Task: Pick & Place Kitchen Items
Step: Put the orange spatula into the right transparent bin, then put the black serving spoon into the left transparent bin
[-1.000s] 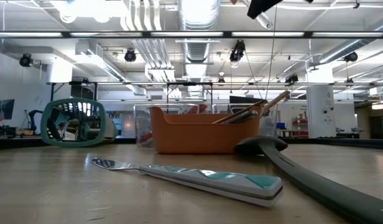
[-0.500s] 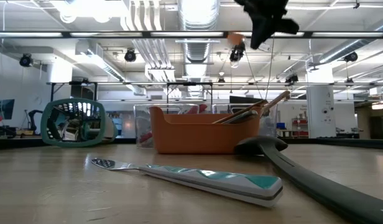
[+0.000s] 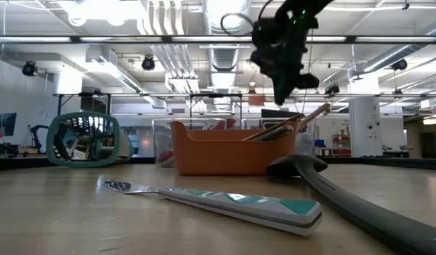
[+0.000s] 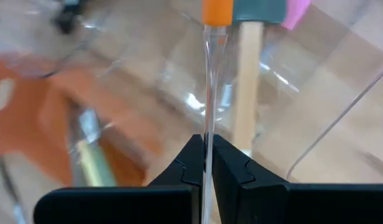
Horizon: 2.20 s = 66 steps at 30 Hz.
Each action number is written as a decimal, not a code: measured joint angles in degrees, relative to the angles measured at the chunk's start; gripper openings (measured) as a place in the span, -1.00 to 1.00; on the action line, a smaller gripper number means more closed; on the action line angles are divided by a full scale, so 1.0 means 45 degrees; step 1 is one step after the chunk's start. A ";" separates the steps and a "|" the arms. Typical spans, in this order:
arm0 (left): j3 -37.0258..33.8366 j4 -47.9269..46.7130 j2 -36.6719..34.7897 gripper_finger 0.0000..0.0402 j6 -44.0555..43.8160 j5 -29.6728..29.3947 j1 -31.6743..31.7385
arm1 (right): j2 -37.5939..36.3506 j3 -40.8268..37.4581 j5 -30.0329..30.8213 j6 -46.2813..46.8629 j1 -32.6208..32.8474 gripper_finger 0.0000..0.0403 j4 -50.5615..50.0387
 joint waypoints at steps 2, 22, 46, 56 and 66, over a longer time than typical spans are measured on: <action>0.0000 -0.0143 -0.0013 0.32 -0.0094 0.0000 0.0000 | 0.0497 0.0011 -0.0005 -0.0022 -0.0324 -0.95 -0.0004; 0.0000 -0.0440 -0.0252 0.32 -0.0459 0.0000 -0.0005 | 0.4465 0.1959 -0.1078 -0.0922 -0.1492 -0.95 -0.0355; 0.0005 -0.0513 -0.0252 0.31 -0.0553 0.0005 -0.0005 | 0.4948 0.2693 -0.0758 -0.1103 -0.1719 -0.65 -0.0570; 0.0002 -0.0813 -0.0247 0.31 -0.0599 0.0005 -0.0005 | 0.3811 0.2691 -0.0845 -0.1571 -0.1719 -0.31 -0.1193; -0.0040 -0.1697 -0.0247 0.31 -0.0789 0.0005 -0.0005 | 0.0649 0.2655 0.0631 -0.0826 -0.0546 -0.27 -0.0805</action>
